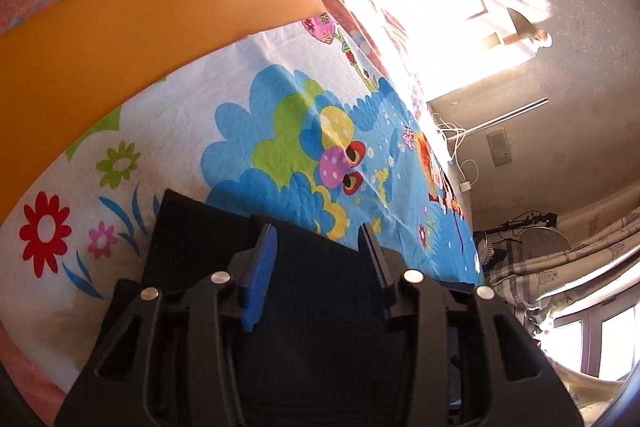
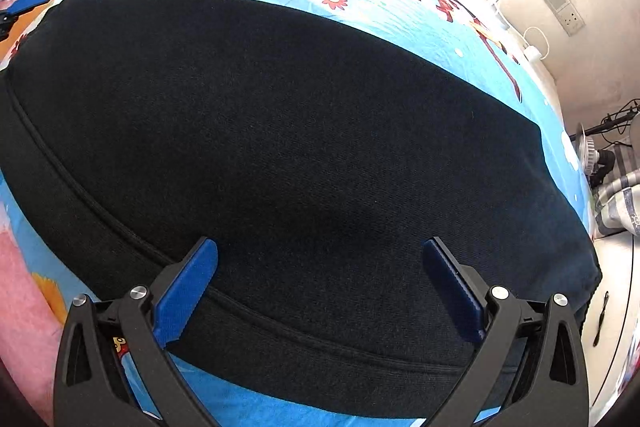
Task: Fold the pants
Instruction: 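Grasp the pants leg end with the left tool and fold it over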
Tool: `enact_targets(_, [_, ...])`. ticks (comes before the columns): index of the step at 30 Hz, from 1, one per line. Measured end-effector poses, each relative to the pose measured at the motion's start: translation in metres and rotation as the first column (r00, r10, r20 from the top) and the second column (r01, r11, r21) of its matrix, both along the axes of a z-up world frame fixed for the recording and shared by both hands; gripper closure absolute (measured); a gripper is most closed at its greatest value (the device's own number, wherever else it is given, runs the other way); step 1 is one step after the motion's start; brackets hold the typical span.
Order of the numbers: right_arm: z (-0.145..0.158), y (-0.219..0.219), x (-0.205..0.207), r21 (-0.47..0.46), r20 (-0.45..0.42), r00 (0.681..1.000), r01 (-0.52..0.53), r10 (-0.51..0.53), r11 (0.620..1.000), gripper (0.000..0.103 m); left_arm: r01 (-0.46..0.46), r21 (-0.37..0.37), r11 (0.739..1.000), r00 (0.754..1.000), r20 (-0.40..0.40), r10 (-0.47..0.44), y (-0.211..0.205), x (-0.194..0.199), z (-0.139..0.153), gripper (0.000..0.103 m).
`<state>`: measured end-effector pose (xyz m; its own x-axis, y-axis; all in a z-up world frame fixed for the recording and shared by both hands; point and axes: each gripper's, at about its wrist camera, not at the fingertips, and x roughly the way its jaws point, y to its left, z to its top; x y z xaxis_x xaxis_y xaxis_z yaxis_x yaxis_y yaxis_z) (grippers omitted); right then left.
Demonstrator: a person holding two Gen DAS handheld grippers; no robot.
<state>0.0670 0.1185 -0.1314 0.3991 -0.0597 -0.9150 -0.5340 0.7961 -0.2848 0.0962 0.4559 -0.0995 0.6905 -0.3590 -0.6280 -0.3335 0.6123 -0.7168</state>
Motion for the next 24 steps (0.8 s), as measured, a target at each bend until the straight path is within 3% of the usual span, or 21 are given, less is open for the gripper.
enact_targets(4, [0.001,0.000,-0.007,-0.008,0.035,0.999,-0.007,0.007,1.000,0.005,0.095,-0.058,0.994,0.991,0.099,-0.089,-0.047,-0.043,0.008,0.057])
enact_targets(7, [0.003,0.000,-0.010,-0.021,0.055,0.998,-0.009,0.010,1.000,0.005,0.142,-0.076,0.987,0.987,0.082,-0.136,-0.074,-0.067,-0.009,0.055])
enact_targets(9, [0.007,0.000,-0.016,-0.032,0.075,0.997,-0.005,0.008,0.999,0.005,0.117,-0.056,0.992,0.993,0.018,-0.116,-0.075,-0.077,-0.027,0.055])
enact_targets(10, [0.010,-0.001,-0.020,-0.034,0.084,0.996,-0.002,0.005,0.999,0.005,0.072,-0.035,0.997,0.997,-0.023,-0.073,-0.068,-0.081,-0.038,0.063])
enact_targets(12, [0.019,-0.005,-0.028,-0.027,0.107,0.994,-0.009,0.012,1.000,0.005,-0.016,-0.112,0.994,0.999,-0.040,0.011,-0.043,-0.089,-0.058,0.095])
enact_targets(14, [0.026,-0.011,-0.035,-0.026,0.127,0.992,-0.011,0.014,1.000,0.005,-0.066,-0.131,0.989,0.998,-0.012,0.065,-0.029,-0.099,-0.059,0.098])
enact_targets(20, [0.013,-0.013,-0.046,-0.068,0.106,0.993,-0.039,0.046,0.997,0.005,-0.083,-0.046,0.995,0.996,0.014,0.084,-0.036,-0.106,-0.034,0.079])
enact_targets(22, [0.015,-0.014,-0.052,-0.063,0.092,0.994,-0.058,0.064,0.996,0.005,-0.107,0.001,0.994,0.994,0.024,0.107,-0.040,-0.111,-0.023,0.062])
enact_targets(24, [0.018,-0.014,-0.059,-0.052,0.091,0.992,-0.082,0.086,0.995,0.005,-0.087,0.012,0.996,0.994,0.070,0.086,-0.048,-0.115,-0.012,0.053])
